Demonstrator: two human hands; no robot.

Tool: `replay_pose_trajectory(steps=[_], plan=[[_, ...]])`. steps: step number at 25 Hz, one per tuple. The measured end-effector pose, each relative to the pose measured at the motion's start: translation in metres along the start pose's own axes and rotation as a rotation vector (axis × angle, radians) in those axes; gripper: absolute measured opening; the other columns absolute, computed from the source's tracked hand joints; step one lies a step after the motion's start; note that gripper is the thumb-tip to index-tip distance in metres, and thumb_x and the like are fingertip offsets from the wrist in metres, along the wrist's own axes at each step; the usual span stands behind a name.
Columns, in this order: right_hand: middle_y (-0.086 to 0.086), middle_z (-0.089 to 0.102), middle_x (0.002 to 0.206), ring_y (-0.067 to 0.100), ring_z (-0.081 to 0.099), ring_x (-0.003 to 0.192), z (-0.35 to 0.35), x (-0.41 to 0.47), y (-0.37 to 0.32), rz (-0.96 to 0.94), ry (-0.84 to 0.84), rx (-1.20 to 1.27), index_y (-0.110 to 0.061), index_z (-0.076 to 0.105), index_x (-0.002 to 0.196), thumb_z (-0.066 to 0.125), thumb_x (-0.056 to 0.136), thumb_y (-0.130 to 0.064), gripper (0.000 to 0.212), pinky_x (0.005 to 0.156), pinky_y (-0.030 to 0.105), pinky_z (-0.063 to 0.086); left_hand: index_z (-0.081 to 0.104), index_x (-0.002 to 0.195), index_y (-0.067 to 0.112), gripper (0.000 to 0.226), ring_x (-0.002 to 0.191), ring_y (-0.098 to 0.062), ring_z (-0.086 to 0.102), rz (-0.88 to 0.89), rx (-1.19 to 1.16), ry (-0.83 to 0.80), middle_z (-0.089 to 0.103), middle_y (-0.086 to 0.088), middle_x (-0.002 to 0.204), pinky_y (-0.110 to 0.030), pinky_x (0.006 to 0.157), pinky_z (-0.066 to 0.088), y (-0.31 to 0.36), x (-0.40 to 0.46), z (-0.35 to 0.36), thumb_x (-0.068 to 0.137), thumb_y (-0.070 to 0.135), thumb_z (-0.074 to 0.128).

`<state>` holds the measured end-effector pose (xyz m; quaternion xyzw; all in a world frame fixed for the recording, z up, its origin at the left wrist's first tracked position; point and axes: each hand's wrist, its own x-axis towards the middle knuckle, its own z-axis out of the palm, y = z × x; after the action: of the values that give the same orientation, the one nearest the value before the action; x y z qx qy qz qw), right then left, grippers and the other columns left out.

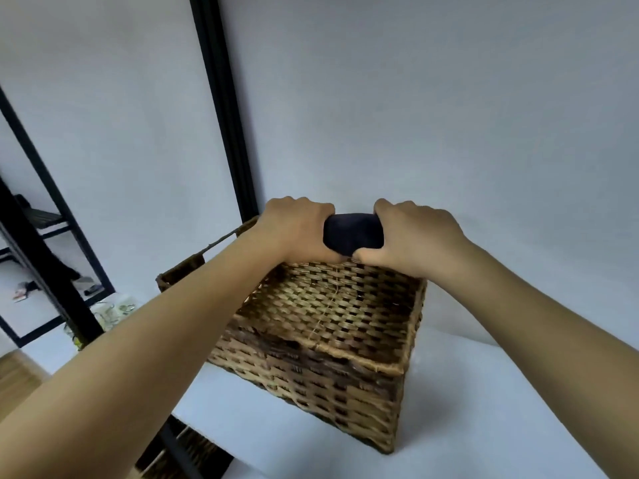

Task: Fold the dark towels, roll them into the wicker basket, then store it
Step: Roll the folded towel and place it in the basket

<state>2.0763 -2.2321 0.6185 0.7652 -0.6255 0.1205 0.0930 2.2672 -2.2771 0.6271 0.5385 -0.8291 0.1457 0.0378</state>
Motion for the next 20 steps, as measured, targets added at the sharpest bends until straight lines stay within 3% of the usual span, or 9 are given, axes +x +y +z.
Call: replay_pose_trajectory(steps=[2,5,9,12,15,18,20], plan=[[-0.006,0.056,0.091,0.016,0.057,0.079,0.017,0.027,-0.011,0.032,-0.220,0.061,-0.021,0.047,0.110,0.065,0.079,-0.059,0.052,0.060,0.032,0.044,0.057,0.103,0.037,0.062,0.079,-0.016,0.064,0.030,0.006,-0.180,0.063,0.013,0.085,-0.029,0.064,0.043,-0.018,0.019,0.017,0.064,0.084,0.063],[0.001,0.065,0.108,0.020,0.063,0.095,0.046,0.060,-0.015,0.105,-0.646,0.076,-0.018,0.057,0.119,0.073,0.076,-0.056,0.060,0.087,0.039,0.055,0.057,0.120,0.028,0.066,0.080,-0.021,0.072,0.113,-0.193,-0.626,0.067,0.003,0.102,-0.035,0.063,0.061,-0.030,0.051,0.062,0.070,0.067,0.078],[0.002,0.058,0.121,0.024,0.060,0.106,0.070,0.085,-0.011,0.248,-0.861,-0.030,-0.016,0.052,0.134,0.075,0.075,-0.058,0.076,0.095,0.041,0.053,0.050,0.133,0.018,0.062,0.107,-0.031,0.068,0.266,-0.307,-0.913,0.060,-0.011,0.126,-0.032,0.067,0.061,-0.027,0.098,0.114,0.082,0.031,0.083],[0.009,0.049,0.138,0.029,0.053,0.119,0.090,0.091,-0.013,0.349,-0.955,-0.055,-0.009,0.041,0.146,0.073,0.081,-0.053,0.084,0.099,0.041,0.049,0.050,0.136,0.014,0.071,0.109,-0.031,0.067,0.315,-0.334,-0.973,0.058,-0.012,0.128,-0.041,0.080,0.063,-0.025,0.117,0.140,0.076,0.028,0.085],[0.012,0.049,0.142,0.029,0.053,0.122,0.115,0.085,-0.012,0.431,-1.013,-0.025,-0.006,0.040,0.148,0.071,0.086,-0.052,0.083,0.100,0.040,0.048,0.056,0.129,0.019,0.079,0.103,-0.029,0.067,0.428,-0.301,-0.902,0.064,-0.008,0.119,-0.051,0.092,0.058,-0.020,0.121,0.159,0.064,0.051,0.086],[0.013,0.054,0.139,0.029,0.056,0.121,0.132,0.083,-0.012,0.478,-0.971,-0.038,-0.004,0.043,0.145,0.070,0.088,-0.050,0.078,0.100,0.039,0.048,0.059,0.130,0.018,0.067,0.101,-0.026,0.065,0.523,-0.166,-0.791,0.067,-0.005,0.113,-0.045,0.095,0.055,-0.016,0.123,0.164,0.078,0.057,0.077],[0.013,0.056,0.136,0.030,0.057,0.119,0.140,0.084,-0.016,0.474,-0.941,-0.111,-0.005,0.042,0.145,0.068,0.091,-0.049,0.074,0.101,0.039,0.049,0.058,0.131,0.015,0.065,0.096,-0.023,0.062,0.556,-0.035,-0.692,0.063,-0.001,0.107,-0.040,0.086,0.054,-0.013,0.118,0.163,0.086,0.061,0.068]])
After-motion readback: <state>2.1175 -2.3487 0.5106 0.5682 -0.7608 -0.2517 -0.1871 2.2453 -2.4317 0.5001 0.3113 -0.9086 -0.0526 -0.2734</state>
